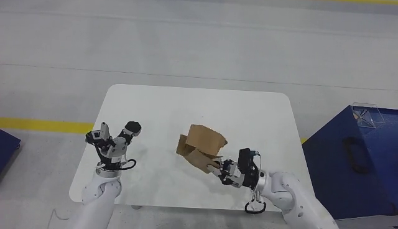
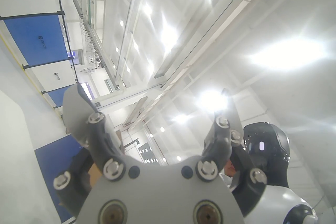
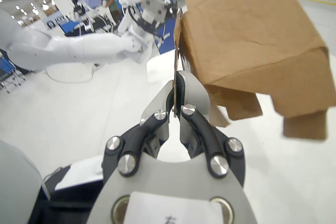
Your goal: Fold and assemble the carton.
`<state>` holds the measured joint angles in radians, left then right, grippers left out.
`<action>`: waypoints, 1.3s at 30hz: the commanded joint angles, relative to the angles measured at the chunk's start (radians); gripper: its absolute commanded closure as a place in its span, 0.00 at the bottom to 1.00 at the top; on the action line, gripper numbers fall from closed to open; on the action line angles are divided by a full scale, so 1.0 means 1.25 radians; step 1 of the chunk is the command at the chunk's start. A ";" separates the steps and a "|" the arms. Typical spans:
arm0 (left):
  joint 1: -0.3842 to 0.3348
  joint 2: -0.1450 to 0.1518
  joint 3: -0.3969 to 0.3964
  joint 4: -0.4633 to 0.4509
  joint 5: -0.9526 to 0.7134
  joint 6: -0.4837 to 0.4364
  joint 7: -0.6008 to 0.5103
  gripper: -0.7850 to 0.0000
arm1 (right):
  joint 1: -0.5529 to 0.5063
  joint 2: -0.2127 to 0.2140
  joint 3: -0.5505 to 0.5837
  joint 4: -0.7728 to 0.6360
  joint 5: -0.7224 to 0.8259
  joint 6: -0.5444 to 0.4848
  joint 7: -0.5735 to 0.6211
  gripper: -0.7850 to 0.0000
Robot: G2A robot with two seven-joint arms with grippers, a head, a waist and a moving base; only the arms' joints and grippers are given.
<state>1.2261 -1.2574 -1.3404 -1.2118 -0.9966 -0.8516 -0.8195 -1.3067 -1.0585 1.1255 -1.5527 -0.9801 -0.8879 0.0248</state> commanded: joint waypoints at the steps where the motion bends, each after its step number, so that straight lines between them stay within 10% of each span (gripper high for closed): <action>1: 0.003 0.001 0.004 -0.015 0.031 0.014 -0.019 0.00 | -0.004 0.003 -0.004 -0.018 -0.034 0.000 0.063 1.00; 23: -0.049 0.014 0.107 -0.027 0.325 0.285 -0.239 0.00 | -0.075 0.037 0.025 -0.174 -0.076 -0.079 0.216 1.00; 39: -0.046 0.014 0.094 -0.028 0.287 0.236 -0.217 0.00 | -0.083 0.039 0.028 -0.173 -0.049 -0.073 0.198 1.00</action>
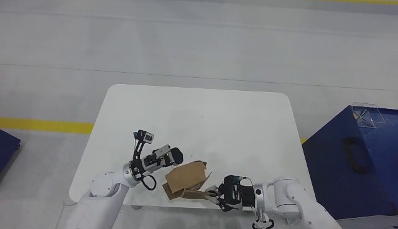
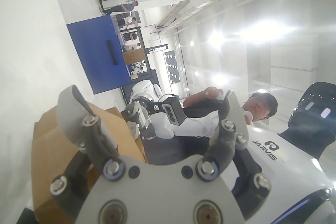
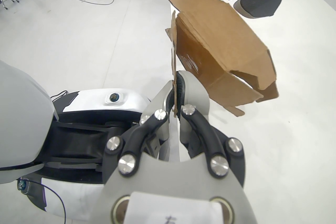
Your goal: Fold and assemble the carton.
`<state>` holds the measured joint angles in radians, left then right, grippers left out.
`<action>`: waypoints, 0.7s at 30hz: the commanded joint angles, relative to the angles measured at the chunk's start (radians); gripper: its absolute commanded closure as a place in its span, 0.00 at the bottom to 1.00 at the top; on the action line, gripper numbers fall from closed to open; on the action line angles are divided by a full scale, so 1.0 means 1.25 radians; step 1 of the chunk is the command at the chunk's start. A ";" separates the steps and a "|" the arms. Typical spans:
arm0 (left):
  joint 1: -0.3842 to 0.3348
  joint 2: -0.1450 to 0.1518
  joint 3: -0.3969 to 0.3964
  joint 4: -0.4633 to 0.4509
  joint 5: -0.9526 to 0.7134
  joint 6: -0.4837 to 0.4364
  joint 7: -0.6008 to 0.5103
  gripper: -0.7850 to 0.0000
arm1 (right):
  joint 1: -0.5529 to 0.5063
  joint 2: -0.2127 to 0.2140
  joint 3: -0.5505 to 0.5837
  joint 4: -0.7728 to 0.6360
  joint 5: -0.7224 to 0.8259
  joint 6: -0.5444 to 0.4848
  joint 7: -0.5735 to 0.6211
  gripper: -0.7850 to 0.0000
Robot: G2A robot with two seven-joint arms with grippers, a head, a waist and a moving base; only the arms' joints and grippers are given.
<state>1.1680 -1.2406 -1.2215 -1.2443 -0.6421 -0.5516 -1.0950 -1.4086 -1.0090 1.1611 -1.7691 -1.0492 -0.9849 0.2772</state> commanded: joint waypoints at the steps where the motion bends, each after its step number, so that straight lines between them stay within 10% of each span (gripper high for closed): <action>1: 0.002 0.003 -0.018 -0.005 0.048 -0.041 0.036 0.00 | -0.005 0.000 0.000 0.001 0.023 0.009 -0.009 1.00; 10: 0.105 0.029 -0.132 -0.185 0.422 -0.141 0.232 0.00 | 0.011 0.016 0.016 0.045 0.308 0.002 0.114 1.00; 21: 0.189 0.058 -0.186 -0.379 0.598 0.091 0.151 0.00 | 0.085 0.049 -0.001 0.068 0.659 0.030 0.375 1.00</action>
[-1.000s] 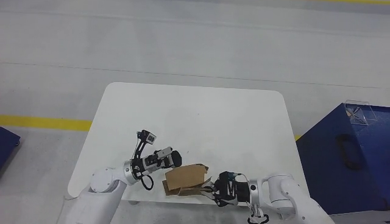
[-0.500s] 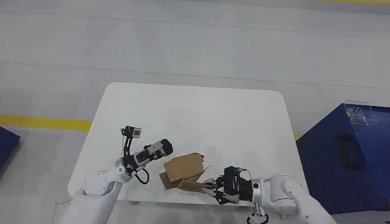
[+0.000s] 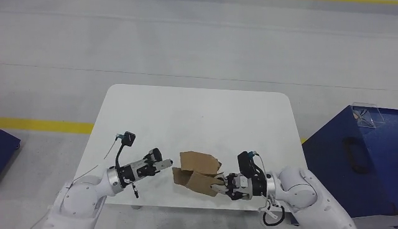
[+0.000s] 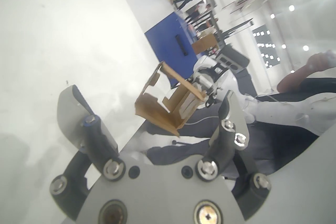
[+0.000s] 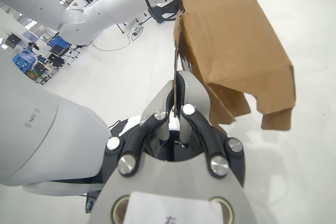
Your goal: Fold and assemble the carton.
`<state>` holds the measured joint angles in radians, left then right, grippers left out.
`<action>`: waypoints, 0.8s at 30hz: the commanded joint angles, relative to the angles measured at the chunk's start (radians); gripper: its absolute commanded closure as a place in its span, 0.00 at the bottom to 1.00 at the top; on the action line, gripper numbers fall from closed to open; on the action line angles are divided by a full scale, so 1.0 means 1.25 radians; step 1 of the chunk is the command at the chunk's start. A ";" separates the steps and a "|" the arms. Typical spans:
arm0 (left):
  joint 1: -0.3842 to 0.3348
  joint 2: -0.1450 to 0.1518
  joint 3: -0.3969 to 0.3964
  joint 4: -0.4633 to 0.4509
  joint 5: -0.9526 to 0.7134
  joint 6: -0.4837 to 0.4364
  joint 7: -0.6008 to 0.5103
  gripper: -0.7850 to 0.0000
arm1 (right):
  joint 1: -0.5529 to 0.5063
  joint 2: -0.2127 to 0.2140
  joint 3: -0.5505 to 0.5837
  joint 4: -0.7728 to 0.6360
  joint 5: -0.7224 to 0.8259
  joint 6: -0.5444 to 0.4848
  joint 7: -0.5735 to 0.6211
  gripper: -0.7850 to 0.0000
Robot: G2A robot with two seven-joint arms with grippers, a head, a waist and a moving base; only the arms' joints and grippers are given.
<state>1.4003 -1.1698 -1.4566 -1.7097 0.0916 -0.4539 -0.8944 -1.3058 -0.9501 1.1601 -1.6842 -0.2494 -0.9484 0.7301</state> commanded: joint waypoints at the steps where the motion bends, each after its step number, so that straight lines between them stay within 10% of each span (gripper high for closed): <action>1: 0.003 0.003 0.007 -0.014 0.028 0.028 -0.031 0.00 | 0.005 0.004 -0.004 -0.001 0.040 -0.001 0.030 1.00; 24: -0.084 0.019 0.124 0.002 0.152 0.055 -0.110 0.00 | 0.114 0.057 -0.152 0.050 0.233 0.024 0.138 1.00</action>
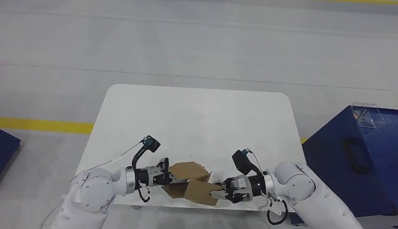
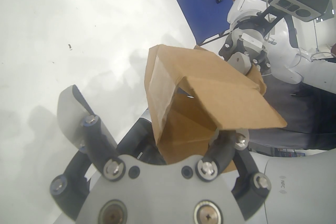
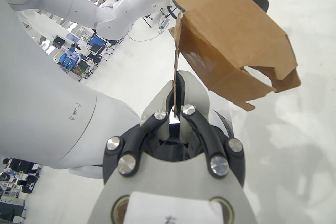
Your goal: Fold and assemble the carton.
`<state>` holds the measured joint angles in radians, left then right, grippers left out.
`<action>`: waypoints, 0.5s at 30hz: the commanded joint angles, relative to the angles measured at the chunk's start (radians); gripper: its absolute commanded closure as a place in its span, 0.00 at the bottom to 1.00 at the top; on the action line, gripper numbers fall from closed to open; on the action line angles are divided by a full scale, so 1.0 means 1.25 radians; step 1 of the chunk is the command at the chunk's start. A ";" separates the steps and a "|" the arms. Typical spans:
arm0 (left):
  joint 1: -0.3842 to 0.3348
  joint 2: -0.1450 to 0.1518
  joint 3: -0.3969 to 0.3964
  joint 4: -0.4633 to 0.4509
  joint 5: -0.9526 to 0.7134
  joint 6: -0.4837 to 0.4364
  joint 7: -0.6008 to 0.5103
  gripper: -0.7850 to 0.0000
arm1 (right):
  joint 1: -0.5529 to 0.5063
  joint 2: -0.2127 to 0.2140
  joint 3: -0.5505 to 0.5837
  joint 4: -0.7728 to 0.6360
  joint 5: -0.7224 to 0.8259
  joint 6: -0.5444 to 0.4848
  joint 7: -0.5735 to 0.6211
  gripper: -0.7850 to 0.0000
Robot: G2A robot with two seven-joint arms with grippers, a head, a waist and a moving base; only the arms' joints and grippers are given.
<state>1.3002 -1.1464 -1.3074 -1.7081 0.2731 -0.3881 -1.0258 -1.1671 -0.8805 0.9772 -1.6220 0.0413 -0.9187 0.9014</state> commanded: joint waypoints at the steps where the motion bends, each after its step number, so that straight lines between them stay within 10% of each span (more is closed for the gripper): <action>1: -0.007 0.001 0.009 0.002 0.009 0.003 -0.006 0.00 | 0.007 0.003 -0.011 0.001 0.000 0.001 0.001 1.00; 3: -0.013 0.002 0.018 0.006 0.008 0.006 -0.011 0.00 | 0.015 0.005 -0.021 0.005 0.002 0.000 0.000 1.00; 7: -0.024 0.004 0.035 0.016 0.008 0.014 -0.023 0.54 | 0.027 0.011 -0.037 0.010 0.008 -0.003 -0.003 1.00; 15: -0.051 0.005 0.077 0.047 0.007 0.051 -0.053 1.00 | 0.040 0.022 -0.054 0.011 0.011 -0.019 -0.019 1.00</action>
<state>1.2415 -1.1402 -1.2158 -1.6530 0.2829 -0.3270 -1.0920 -1.1179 -0.8538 0.9116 -1.6082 0.0551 -0.9398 0.8802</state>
